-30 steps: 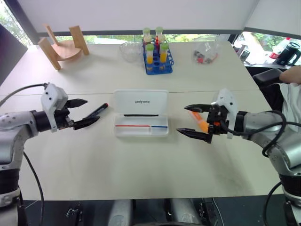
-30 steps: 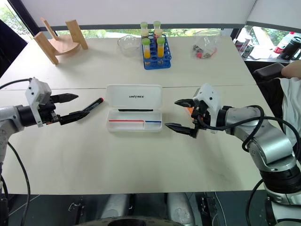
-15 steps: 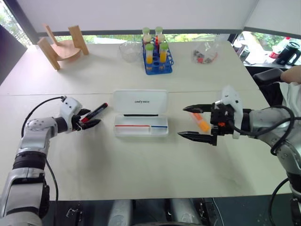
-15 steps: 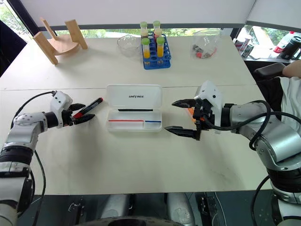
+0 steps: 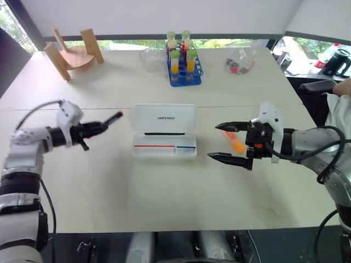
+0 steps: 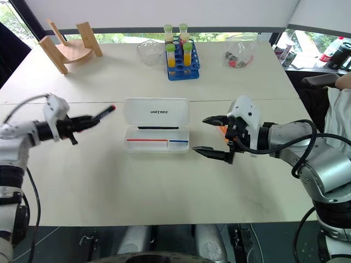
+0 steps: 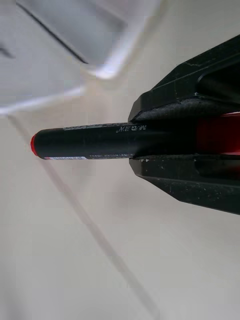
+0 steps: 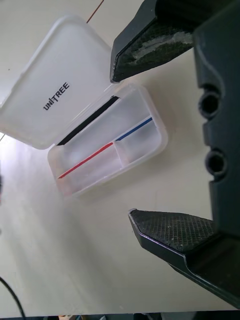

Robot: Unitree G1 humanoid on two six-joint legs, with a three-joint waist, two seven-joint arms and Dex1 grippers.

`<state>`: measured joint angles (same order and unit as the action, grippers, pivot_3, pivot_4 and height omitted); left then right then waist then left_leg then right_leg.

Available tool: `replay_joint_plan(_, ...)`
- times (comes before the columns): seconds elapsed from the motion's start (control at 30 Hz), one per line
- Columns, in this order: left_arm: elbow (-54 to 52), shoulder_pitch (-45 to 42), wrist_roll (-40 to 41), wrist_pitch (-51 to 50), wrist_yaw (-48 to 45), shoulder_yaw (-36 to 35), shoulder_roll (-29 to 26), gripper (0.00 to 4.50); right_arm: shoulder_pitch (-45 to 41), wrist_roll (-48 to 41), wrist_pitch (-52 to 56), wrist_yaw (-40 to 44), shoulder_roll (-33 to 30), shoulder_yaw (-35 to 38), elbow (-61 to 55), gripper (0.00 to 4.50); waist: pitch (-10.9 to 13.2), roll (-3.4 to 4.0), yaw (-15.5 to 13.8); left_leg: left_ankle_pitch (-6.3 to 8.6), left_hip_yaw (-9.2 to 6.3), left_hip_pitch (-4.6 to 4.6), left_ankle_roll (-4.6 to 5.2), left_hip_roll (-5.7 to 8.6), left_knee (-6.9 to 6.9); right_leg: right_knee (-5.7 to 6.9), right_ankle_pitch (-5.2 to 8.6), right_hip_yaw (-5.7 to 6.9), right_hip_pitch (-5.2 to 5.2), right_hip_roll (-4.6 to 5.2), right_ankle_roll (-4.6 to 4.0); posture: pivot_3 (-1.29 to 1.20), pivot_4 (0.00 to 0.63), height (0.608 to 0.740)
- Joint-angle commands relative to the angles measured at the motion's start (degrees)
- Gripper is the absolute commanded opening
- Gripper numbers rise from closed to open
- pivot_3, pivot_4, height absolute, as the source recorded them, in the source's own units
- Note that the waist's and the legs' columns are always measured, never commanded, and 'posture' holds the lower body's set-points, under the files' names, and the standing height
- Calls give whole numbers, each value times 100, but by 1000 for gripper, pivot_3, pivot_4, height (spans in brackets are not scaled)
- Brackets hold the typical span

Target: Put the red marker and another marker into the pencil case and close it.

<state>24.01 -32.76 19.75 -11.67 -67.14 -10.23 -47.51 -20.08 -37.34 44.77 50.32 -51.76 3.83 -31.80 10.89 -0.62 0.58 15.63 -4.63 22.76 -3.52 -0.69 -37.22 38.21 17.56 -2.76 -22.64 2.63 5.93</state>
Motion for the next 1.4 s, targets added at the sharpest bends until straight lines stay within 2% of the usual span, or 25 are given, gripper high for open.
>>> replay_joint_plan(0.03, -1485, -504, 759, -593, -326, 71, 59, 330, 102, -78, 6, -82, -92, 311, -259, 4500, 0, -4, -38, 0, -10, 13, -1, 2, -10, -1, 0, 10, 1, 3, 1, 0, 150, 740)
replay_joint_plan(0.2, -1369, -957, 160, -129, -617, 1129, 721, 330, 183, -5, -19, -137, -109, 359, -273, 4500, -6, 10, 16, 0, 0, -8, -1, 17, -10, -7, -3, 2, 20, 9, 6, 0, 150, 740)
replay_joint_plan(0.4, -65, -1457, -1003, 1181, -759, 2175, 1341, 330, 314, -44, 27, -289, -112, 469, -414, 4500, -3, 6, 83, -1, 1, -20, 1, 5, 1, -2, -2, -5, 15, -14, 4, 0, 150, 740)
replay_joint_plan(0.57, 868, -1715, -1608, 1907, -720, 2577, 1657, 330, 459, -97, 83, -434, -90, 572, -569, 4500, -3, 6, 29, -1, 1, -13, 1, 7, 2, -5, -2, -5, 12, -9, 4, 0, 150, 740)
replay_joint_plan(0.67, 1125, -1751, -1761, 1994, -879, 2688, 1719, 330, 529, -126, 121, -537, -62, 626, -648, 4500, -2, 4, 26, -1, 1, -9, 1, 8, -1, -5, -2, -4, 10, -8, 4, 0, 150, 740)
replay_joint_plan(0.93, 1158, -1742, -1798, 1736, -895, 2587, 1718, 4322, 597, -182, 97, -658, -70, 601, -700, 4500, -2, 4, 29, -1, 0, -10, 1, 8, -2, -5, -2, -4, 12, -7, 4, 0, 150, 740)
replay_joint_plan(0.97, 1089, -1738, -1745, 1663, -861, 2526, 1718, 4457, 589, -180, 90, -661, -67, 584, -685, 4500, -2, 4, 29, -1, 0, -10, 1, 8, -2, -5, -2, -4, 12, -7, 5, 0, 150, 740)
replay_joint_plan(1.07, 709, -1666, -1478, 1365, -830, 2281, 1629, 4457, 564, -105, 62, -714, -34, 513, -592, 4500, -2, 3, 30, -1, -1, -9, 1, 8, -2, -5, -2, -3, 11, -7, 5, 0, 150, 740)
replay_joint_plan(1.17, -132, -1377, -846, 782, -1047, 1840, 1416, 4457, 458, 296, 99, -1057, 32, 234, -301, 4500, -2, 3, 61, -1, -1, -7, 1, 7, -1, -4, -2, -4, 8, -7, 5, 0, 150, 740)
replay_joint_plan(1.4, -2580, -65, 842, -1304, -1208, 593, 264, 4457, -295, 1184, 672, -2039, 651, -452, 1186, 4500, -2, 6, 195, -1, -1, -13, -1, 2, 2, 2, -2, -8, 9, -8, 4, 0, 150, 740)
